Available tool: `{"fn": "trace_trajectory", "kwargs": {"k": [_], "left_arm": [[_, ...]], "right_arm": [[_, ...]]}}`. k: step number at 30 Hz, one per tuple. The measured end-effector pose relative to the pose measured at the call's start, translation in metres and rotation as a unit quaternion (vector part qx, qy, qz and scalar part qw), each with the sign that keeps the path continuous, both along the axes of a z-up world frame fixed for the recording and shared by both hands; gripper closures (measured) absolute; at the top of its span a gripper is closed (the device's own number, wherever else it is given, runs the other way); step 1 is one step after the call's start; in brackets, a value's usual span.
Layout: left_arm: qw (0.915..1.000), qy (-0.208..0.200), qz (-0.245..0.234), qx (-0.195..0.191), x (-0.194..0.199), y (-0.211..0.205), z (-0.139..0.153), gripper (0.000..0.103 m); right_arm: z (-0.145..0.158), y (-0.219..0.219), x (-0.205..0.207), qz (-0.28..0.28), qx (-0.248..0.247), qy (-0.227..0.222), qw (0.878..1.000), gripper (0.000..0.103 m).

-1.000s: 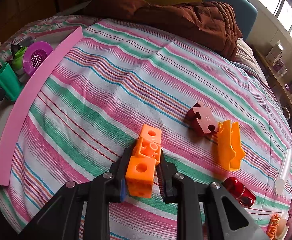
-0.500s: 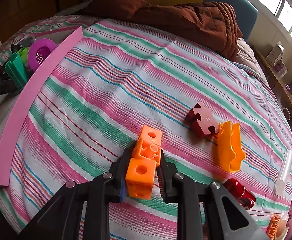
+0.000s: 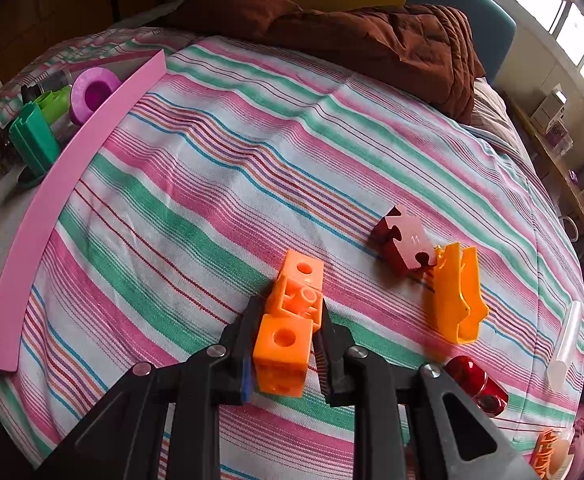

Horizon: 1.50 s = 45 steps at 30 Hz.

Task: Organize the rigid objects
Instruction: 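Lower the green stamp onto the tray and open the left gripper, then carry the orange blocks onto the tray and open the right gripper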

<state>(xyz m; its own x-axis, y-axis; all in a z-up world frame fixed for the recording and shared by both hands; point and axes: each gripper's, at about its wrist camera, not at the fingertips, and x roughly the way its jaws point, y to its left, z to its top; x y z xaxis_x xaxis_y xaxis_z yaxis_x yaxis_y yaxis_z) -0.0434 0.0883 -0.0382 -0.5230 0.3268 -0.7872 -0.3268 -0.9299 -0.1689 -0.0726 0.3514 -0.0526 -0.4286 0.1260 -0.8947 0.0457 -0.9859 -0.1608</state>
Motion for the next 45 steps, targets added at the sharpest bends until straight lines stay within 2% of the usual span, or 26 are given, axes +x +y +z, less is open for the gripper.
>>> {"fn": "trace_trajectory", "kwargs": {"k": [22,33,39,45], "left_arm": [[0.9997,-0.001,0.014,-0.018,0.018,-0.018,-0.004,0.062],[0.9996,-0.003,0.024,-0.017,0.017,-0.024,-0.005,0.062],[0.9996,-0.003,0.025,-0.015,0.017,-0.025,-0.005,0.062],[0.9996,-0.001,0.026,-0.013,0.016,-0.028,-0.004,0.062]], "right_arm": [[0.002,0.001,0.002,-0.012,-0.005,-0.005,1.0,0.081],[0.008,0.0,0.003,-0.009,-0.033,-0.001,0.999,0.081],[0.021,-0.007,0.007,-0.007,-0.071,0.017,0.997,0.081],[0.047,-0.04,0.009,0.021,-0.125,0.046,0.991,0.081]]}}
